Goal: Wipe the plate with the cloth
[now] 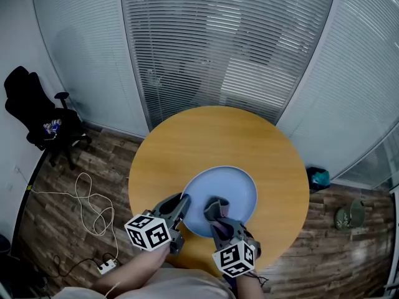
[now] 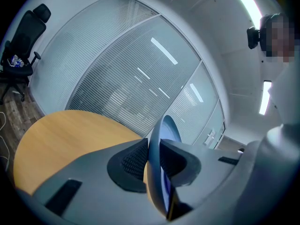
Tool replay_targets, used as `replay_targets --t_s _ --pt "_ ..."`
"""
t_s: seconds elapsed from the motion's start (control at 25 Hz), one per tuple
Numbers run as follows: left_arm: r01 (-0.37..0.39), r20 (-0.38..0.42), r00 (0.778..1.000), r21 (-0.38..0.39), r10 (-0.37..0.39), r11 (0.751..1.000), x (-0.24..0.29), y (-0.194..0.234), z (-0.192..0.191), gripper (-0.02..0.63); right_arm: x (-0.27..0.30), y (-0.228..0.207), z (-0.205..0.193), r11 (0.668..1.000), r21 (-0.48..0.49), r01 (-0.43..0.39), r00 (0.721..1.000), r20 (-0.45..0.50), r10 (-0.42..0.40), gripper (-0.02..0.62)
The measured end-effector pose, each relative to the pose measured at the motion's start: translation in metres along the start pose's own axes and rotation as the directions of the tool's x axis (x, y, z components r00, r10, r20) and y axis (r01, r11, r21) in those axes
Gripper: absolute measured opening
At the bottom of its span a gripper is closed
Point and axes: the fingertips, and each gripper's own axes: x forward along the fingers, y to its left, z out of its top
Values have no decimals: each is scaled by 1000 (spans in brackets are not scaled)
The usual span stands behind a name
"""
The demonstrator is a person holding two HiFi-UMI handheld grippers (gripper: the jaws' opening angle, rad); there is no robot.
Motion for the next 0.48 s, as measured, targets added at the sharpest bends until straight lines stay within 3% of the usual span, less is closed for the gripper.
replay_targets --t_s 0.48 --pt "-8 -14 1000 -11 8 1000 -4 1 -6 63 -13 -25 -19 996 53 69 997 -28 -67 51"
